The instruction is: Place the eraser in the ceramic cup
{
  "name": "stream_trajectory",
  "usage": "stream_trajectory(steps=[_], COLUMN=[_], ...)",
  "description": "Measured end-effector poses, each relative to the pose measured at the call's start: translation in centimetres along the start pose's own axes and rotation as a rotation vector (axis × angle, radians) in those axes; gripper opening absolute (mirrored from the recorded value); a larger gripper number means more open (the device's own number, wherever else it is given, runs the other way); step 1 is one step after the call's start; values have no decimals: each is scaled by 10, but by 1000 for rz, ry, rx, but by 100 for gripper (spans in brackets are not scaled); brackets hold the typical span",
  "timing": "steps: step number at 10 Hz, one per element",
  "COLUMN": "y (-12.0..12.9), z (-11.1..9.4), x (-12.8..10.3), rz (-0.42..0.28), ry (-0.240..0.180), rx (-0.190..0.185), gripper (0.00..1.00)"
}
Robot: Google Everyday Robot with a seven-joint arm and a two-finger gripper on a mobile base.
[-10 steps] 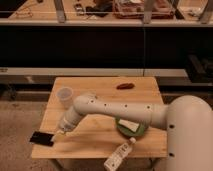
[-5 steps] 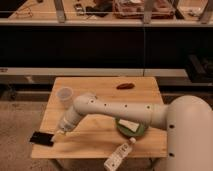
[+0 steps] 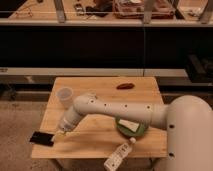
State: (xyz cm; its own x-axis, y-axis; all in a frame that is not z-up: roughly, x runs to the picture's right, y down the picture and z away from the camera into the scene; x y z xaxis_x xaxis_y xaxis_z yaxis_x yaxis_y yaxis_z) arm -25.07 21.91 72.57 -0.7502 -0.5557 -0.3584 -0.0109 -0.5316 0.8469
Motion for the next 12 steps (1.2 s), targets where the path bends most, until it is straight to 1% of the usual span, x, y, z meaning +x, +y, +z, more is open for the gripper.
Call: stream_trajectory(steps=[1, 2, 3, 5, 8, 9, 10, 11, 12], y=[3, 11, 16, 23, 22, 23, 23, 22, 20], z=[-1, -5, -9, -16, -16, -18, -18, -18, -13], x=[0, 3, 5, 7, 10, 10, 11, 11, 8], rz=[-6, -32, -57, -93, -105, -136, -159, -183, -207], ry=[1, 18, 37, 64, 62, 52, 56, 71, 89], rx=[-24, -86, -136, -200, -207, -228, -242, -252, -260], gripper=[45, 45, 45, 45, 43, 36, 32, 33, 42])
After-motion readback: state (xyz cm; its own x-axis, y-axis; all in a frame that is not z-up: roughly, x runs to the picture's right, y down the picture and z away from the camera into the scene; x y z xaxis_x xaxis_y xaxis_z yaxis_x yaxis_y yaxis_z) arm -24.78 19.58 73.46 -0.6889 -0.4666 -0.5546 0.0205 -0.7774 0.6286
